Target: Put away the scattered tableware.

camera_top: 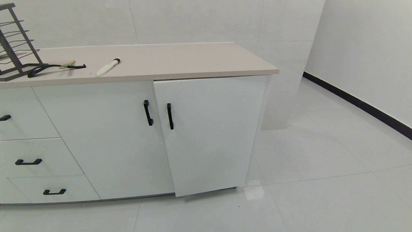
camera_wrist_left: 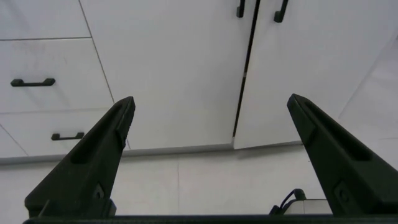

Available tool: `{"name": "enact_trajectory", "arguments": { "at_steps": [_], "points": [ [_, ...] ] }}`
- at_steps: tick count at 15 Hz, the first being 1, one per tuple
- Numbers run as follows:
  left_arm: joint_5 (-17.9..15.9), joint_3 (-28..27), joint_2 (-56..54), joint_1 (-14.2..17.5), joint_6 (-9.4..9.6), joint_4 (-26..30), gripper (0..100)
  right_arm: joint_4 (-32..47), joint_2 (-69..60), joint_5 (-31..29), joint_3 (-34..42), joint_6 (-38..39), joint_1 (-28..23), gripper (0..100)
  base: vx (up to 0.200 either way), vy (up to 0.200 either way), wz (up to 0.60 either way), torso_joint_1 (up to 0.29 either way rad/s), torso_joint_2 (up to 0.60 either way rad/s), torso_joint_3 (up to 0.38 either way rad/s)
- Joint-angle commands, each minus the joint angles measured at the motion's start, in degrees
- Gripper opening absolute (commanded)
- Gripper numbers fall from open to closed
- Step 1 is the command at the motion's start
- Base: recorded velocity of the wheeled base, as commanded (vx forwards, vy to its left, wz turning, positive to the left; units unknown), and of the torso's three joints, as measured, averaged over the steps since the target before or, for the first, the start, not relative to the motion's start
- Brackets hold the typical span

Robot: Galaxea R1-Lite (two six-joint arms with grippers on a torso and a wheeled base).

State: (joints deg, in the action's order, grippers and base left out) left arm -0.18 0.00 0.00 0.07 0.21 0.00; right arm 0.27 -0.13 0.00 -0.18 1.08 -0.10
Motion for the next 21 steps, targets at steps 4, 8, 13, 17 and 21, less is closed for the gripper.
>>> {"name": "enact_trajectory", "arguments": {
  "at_steps": [4,8,13,17,21],
  "points": [
    [0.09,0.0,0.0,0.01,-0.03,0.0,100,0.0,0.13,-0.09,0.01,-0.03,0.01,0,0.0,0.15,0.45,0.005,0.0,0.004],
    [0.01,0.0,0.0,0.01,-0.03,0.0,100,0.0,0.13,0.0,0.01,-0.03,0.01,0,0.0,0.0,0.6,-0.002,0.01,0.0],
    [0.01,0.0,0.0,0.01,-0.03,0.0,100,0.0,0.13,0.0,0.01,0.06,0.01,0,0.0,0.08,0.12,0.003,0.0,0.001],
    [0.01,0.0,0.0,0.01,-0.03,0.0,100,0.0,0.13,0.0,0.01,0.15,0.01,0,0.0,0.2,0.0,0.001,0.0,0.004],
    [0.27,0.0,0.0,0.01,-0.56,0.0,100,0.0,0.13,0.0,0.01,0.15,0.01,0,0.0,0.2,0.0,0.005,0.0,0.006]
  ]
}}
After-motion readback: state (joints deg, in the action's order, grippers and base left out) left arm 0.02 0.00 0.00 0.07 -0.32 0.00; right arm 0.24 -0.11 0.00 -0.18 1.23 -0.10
